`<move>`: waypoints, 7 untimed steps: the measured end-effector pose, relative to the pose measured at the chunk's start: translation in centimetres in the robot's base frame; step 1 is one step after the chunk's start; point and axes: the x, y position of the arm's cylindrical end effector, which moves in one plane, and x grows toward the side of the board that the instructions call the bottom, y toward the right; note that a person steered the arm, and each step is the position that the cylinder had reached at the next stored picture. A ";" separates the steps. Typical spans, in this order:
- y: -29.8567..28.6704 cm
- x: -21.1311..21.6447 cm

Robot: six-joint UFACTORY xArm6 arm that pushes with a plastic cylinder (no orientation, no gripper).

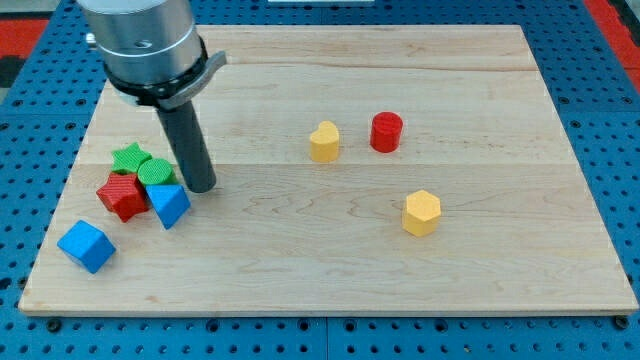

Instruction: Place yellow heart to the top of green circle

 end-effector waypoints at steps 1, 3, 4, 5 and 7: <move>1.5 2.0; -1.1 3.4; 1.1 1.9; 6.7 -2.3; 20.2 -4.3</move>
